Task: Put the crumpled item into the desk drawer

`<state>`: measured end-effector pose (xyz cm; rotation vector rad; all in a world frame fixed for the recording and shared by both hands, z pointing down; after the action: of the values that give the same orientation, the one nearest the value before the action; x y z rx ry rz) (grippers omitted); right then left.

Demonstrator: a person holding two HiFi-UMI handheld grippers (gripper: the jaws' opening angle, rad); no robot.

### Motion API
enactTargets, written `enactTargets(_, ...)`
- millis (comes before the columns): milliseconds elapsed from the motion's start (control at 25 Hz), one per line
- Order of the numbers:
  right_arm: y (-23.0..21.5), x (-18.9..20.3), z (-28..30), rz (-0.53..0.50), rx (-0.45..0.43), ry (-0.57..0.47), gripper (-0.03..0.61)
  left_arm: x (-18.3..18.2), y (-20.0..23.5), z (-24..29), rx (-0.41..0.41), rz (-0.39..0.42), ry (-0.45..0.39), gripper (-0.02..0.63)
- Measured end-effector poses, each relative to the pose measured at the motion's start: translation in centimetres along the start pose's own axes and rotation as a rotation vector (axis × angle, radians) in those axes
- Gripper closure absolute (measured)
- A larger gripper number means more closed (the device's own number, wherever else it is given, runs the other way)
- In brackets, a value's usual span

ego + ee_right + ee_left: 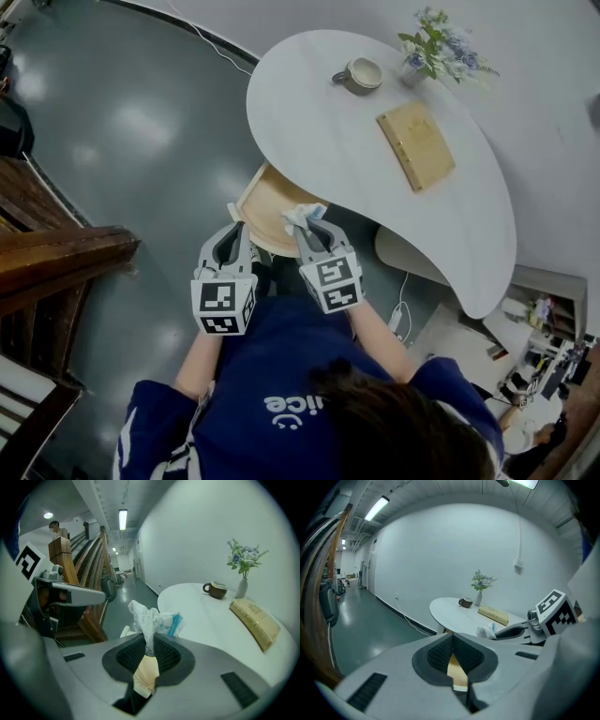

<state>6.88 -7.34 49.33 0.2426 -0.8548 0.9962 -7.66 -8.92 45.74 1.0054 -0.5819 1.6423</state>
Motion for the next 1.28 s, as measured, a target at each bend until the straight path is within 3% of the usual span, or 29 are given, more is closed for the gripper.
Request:
enactTargets(280, -1.2, 0.2, 3.0, 0.028, -0.08, 0.092, 0.518, -0.7, 0.8, 0.1, -0.066, -0.026, 0.002, 0.611)
enactTargets(800, -2.4, 3.7, 8.8, -0.073, -0.191, 0.311, 0.518, -0.1, 3.2, -1.1, -0.243, -0.103, 0.023, 0.611)
enactTargets(1280, -3.5, 6.3, 14.0, -0.082, -0.226, 0.444, 0.518, 1.8, 5.6, -2.7, -0.395, -0.275, 0.056, 0.611)
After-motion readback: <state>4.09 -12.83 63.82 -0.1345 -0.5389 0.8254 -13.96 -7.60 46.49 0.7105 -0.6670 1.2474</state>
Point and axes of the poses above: the fingertips, and each gripper's own axes: z forward along the fingers, y to its left, x out of its underside, the point moved 4 cm from there along -z, backward along the fingers, and after that the axes turned 13 degrees about -x, right-handed, at the moved point
